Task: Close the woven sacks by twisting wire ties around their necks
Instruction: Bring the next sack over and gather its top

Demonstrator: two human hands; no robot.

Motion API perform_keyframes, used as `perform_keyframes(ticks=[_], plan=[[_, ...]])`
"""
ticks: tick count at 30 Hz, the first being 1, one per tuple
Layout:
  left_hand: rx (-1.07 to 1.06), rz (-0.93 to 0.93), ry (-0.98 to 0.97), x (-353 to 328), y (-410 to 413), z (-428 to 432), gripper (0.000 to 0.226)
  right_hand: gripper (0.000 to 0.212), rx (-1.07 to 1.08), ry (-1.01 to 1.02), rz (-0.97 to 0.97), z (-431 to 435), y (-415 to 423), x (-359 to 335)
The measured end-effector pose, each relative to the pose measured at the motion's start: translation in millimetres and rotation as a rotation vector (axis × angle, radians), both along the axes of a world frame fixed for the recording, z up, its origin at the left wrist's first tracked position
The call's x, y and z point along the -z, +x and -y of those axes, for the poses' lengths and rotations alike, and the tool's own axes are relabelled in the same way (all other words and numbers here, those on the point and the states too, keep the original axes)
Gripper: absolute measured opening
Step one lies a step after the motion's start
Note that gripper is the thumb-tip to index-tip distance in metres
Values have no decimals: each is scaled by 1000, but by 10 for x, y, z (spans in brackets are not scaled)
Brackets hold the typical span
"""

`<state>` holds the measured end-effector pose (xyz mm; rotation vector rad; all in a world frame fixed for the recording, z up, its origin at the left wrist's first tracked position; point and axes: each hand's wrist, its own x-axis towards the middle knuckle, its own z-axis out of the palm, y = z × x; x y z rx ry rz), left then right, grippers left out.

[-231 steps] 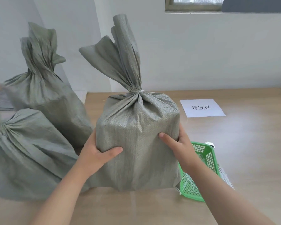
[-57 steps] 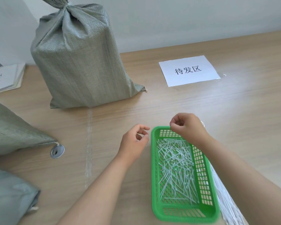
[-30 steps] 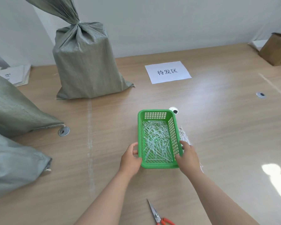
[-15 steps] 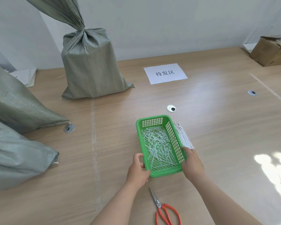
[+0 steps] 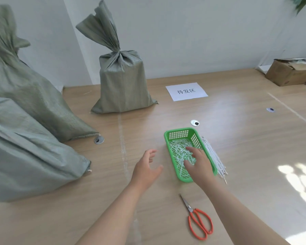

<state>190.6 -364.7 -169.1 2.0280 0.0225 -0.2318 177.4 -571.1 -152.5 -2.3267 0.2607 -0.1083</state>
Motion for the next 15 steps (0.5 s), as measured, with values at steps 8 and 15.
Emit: perform_keyframes(ticks=[8, 15], plan=[[-132, 121, -31, -426, -133, -629, 60, 46, -156, 106, 138, -750, 146, -401], [-336, 175, -21, -661, -165, -1064, 60, 45, -352, 155, 159, -1273, 414, -644]])
